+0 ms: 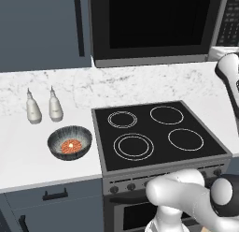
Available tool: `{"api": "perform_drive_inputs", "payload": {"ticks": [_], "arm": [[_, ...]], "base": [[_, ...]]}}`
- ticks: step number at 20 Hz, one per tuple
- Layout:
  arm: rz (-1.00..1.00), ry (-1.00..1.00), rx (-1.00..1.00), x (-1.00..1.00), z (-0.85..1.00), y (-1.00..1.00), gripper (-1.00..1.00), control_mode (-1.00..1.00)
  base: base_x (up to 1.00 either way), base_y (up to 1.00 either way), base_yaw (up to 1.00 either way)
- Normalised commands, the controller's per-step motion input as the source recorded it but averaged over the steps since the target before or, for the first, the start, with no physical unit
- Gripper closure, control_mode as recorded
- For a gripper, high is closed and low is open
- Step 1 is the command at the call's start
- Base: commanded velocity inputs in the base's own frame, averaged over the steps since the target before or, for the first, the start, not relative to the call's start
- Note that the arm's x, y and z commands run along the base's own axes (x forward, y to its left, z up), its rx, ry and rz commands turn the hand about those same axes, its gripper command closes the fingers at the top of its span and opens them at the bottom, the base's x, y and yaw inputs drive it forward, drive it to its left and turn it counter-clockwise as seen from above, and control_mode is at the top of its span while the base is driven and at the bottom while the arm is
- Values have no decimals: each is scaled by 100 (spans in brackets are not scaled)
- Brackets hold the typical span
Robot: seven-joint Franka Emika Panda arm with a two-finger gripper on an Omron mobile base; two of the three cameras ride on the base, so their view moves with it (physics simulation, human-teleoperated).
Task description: Open the microwave, place the bowl with waffle inside the microwave, then close the microwave door and turn it on.
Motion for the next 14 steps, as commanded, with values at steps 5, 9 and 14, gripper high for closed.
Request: {"api": "perform_drive_inputs", "payload": {"ticks": [5,9,14], "arm": [[1,9,0,43,0,-9,-100,-100],[4,0,0,49,0,-3,-100,-100],[2,2,0,36,2,-22,-100,-100]], "base": [[0,0,0],[0,0,0],[0,0,0]]}}
